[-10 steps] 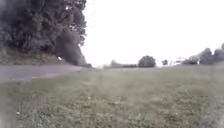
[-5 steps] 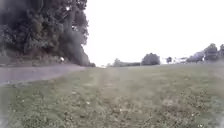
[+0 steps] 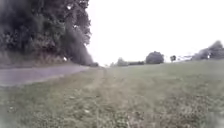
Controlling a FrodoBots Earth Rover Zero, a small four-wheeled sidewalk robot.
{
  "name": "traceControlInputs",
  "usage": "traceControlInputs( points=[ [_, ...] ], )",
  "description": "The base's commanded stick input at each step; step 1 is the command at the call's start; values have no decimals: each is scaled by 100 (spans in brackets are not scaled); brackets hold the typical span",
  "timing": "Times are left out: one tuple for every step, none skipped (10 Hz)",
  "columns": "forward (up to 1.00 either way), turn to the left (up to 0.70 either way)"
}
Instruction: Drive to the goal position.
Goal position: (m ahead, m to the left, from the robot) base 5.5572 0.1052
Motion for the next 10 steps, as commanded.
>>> traceControlInputs(
  points=[
    [70,-2],
    [70,-3],
    [70,-4],
    [70,-6],
    [70,-6],
    [70,-16],
    [70,-24],
    [70,-35],
    [70,-35],
    [70,-35]
  ],
)
